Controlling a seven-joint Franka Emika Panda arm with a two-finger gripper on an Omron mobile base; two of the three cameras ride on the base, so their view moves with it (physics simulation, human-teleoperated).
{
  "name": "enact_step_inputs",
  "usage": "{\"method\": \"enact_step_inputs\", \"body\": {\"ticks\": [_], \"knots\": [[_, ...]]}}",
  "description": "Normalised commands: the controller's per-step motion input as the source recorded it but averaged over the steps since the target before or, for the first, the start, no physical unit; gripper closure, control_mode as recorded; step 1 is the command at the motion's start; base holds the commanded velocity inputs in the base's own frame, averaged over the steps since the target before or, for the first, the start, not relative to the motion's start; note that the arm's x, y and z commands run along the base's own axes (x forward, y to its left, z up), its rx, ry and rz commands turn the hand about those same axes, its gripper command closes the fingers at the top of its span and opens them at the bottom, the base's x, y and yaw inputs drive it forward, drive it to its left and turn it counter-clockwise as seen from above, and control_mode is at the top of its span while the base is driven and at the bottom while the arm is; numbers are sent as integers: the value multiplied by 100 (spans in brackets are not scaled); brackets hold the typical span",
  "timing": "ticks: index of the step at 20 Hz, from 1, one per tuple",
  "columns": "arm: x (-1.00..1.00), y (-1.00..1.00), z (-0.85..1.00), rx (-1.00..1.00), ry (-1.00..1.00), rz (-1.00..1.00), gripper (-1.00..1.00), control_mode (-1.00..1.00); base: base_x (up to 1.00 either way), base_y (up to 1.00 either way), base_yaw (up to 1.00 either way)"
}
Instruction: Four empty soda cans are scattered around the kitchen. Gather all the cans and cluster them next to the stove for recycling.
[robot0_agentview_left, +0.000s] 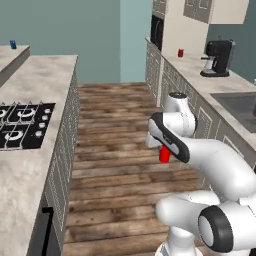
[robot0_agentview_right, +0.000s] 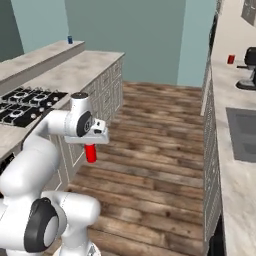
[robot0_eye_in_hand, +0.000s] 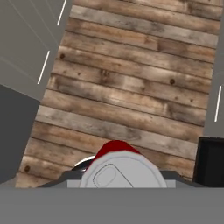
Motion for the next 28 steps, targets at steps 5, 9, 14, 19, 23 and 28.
{"method": "enact_step_inputs", "body": {"ticks": [5, 9, 14, 19, 23, 28], "knots": [[0, 0, 0, 0, 0, 0, 100, 100, 61, -21, 25], [0, 0, 0, 0, 0, 0, 100, 100, 64, -24, 17], [0, 0, 0, 0, 0, 0, 100, 100, 65, -26, 14], [0, 0, 0, 0, 0, 0, 100, 100, 67, -27, 12], [0, 0, 0, 0, 0, 0, 100, 100, 67, -25, 13], [0, 0, 0, 0, 0, 0, 100, 100, 67, -22, 15]]}}
